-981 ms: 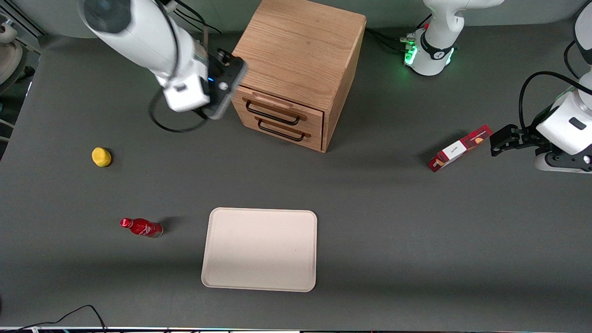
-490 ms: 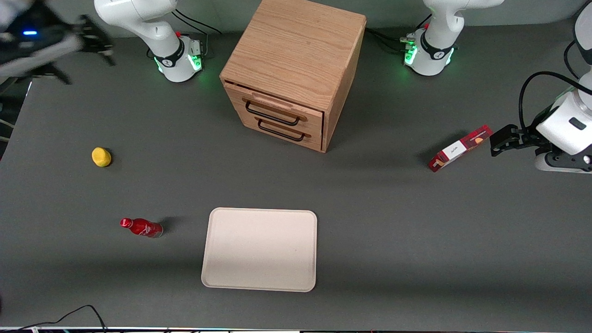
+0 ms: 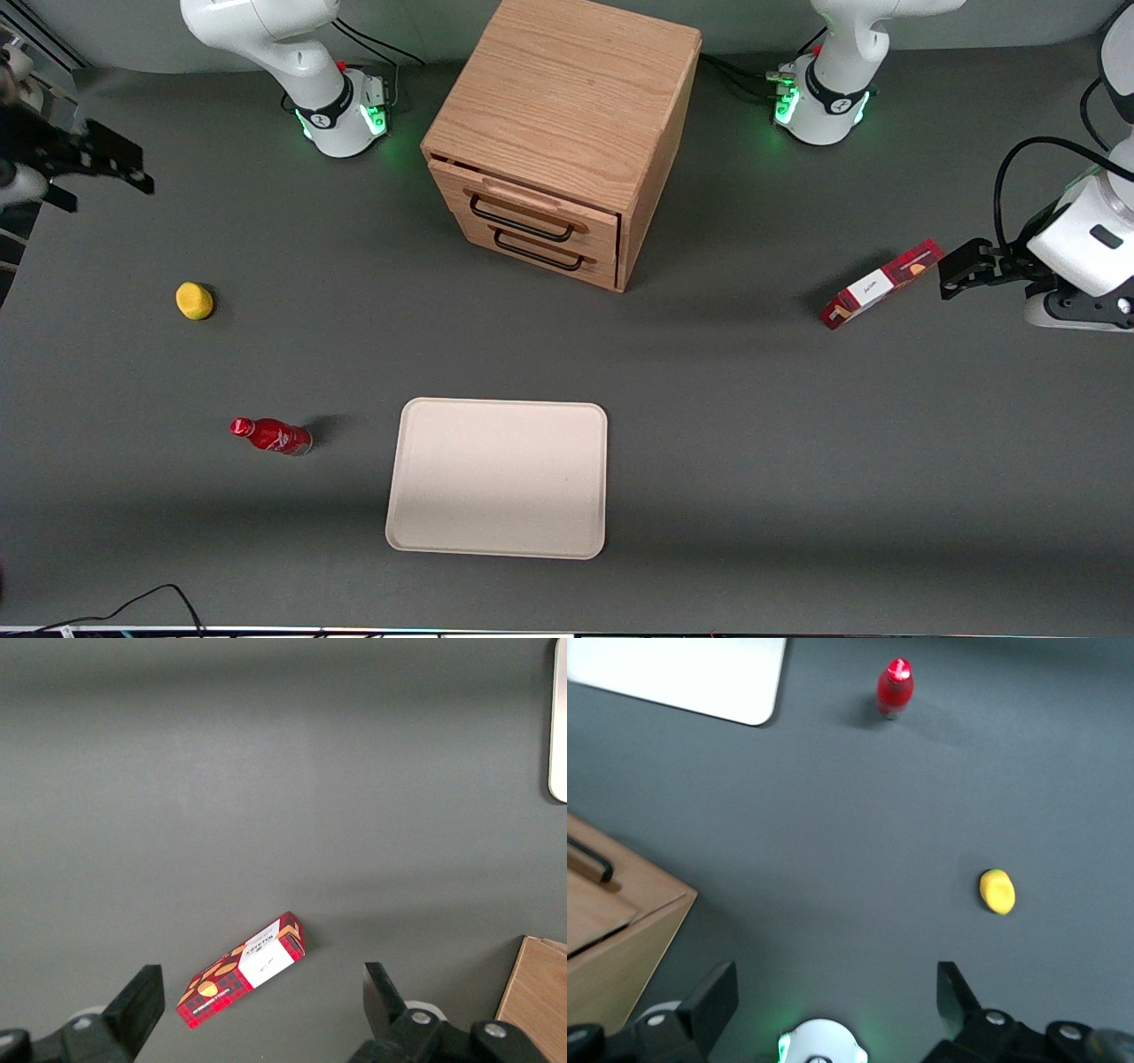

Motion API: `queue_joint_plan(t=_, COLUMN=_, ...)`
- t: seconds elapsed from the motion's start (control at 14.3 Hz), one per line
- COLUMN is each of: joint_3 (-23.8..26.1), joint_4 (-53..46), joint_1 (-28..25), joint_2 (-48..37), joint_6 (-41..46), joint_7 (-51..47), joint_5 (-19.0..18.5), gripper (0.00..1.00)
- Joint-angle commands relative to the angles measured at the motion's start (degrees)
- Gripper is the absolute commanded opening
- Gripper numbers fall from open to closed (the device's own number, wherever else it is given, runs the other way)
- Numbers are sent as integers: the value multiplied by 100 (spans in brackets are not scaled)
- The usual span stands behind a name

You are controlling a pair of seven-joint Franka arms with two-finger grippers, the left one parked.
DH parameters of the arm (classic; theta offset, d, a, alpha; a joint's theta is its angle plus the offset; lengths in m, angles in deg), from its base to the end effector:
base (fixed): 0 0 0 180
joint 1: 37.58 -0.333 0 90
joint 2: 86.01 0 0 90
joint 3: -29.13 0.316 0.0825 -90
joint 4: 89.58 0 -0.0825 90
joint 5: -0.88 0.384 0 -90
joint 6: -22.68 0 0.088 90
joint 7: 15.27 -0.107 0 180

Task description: Close top drawer

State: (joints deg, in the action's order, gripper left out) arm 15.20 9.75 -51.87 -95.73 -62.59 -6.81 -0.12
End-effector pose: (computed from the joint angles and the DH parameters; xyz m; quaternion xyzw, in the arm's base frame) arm 0.4926 -0.0092 0.6274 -0.9960 -0.0789 0.0394 0.0143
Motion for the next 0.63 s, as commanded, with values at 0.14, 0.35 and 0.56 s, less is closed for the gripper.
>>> queue_joint_plan(t=0.14, joint_3=-76, joint_4=596, joint_1=-92, joint_2=-557, joint_6=-333, joint_7=-740, joint_5=-137, gripper=100)
queue_joint_plan(t=0.35, joint_3=-102, joint_4=457, joint_1=-101, joint_2=-383, joint_6=-298, joint_7=-671, joint_5=-365, gripper=100)
queue_joint_plan(t=0.56, joint_3=-111, joint_4=35, joint_1=-75, joint_2=-66, joint_6=-289, joint_7=-653, joint_5=-419, gripper=100)
